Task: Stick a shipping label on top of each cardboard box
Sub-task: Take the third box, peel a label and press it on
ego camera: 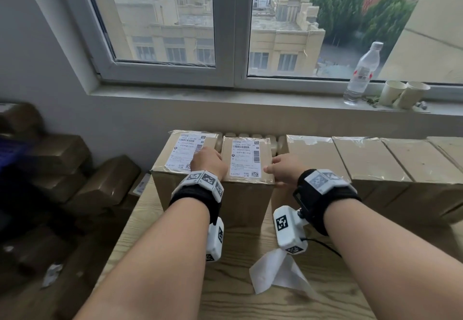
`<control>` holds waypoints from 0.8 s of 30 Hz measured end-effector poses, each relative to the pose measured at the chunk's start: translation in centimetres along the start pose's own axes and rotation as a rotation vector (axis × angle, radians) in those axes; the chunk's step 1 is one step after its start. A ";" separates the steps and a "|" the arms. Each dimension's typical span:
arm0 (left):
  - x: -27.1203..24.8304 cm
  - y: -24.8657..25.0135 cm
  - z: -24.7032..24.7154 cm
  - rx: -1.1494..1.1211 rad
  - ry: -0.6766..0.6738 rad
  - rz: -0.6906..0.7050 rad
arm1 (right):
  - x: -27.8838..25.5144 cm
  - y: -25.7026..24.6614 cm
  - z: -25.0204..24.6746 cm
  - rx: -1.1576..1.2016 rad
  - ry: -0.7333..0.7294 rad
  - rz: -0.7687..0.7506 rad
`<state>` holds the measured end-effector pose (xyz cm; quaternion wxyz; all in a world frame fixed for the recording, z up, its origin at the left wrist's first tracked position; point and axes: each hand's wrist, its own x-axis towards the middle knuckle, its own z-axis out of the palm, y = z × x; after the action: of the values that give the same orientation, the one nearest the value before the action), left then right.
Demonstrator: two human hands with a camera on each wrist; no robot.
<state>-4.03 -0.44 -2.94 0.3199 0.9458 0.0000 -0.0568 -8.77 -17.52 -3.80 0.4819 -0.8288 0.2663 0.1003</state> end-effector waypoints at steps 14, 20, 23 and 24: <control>-2.9 8.8 4.5 -0.022 -0.005 0.149 | -4.5 2.4 -9.0 -0.399 0.321 -0.265; -3.7 12.8 9.5 -0.028 -0.067 0.125 | -4.1 5.5 -13.6 -0.451 0.338 -0.261; -3.9 13.5 11.9 -0.012 -0.089 0.075 | -3.7 6.8 -14.8 -0.460 0.322 -0.263; -4.0 13.5 12.5 -0.002 -0.094 0.051 | -3.6 7.3 -15.2 -0.462 0.316 -0.266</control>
<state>-8.89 -18.63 -4.23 0.3219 0.9414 -0.0392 -0.0929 -17.04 -32.08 0.08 0.2424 -0.9492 0.1973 -0.0359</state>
